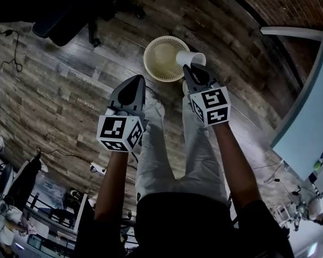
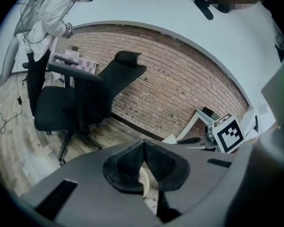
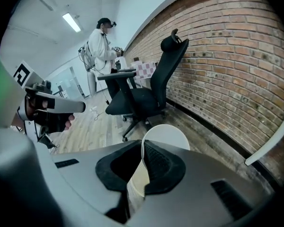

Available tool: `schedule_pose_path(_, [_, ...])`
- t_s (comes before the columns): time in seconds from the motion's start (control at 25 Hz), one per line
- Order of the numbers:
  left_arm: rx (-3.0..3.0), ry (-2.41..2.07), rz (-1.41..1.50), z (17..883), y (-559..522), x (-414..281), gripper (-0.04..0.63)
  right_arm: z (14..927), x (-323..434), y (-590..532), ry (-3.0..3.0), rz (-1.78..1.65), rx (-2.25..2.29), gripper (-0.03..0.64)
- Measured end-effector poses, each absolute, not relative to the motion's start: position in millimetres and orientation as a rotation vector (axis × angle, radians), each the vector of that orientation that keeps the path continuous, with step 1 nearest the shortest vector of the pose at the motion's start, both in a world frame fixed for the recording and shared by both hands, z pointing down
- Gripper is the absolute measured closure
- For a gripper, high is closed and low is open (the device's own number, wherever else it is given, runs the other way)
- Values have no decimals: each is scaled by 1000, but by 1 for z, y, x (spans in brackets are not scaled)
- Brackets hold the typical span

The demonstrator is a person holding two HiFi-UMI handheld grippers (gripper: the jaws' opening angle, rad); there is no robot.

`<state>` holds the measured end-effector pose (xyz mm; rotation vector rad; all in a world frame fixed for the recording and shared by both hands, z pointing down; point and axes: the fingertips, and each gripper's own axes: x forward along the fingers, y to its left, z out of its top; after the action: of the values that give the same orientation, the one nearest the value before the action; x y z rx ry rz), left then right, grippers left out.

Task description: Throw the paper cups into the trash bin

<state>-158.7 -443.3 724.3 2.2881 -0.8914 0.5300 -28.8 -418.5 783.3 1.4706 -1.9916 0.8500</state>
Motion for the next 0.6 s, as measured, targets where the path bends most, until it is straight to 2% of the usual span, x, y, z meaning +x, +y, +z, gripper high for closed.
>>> schedule_pose_path(0.6, [2185,-904,640,857,-431,-163,586,968,-50,-404,-1909,968,1305,597])
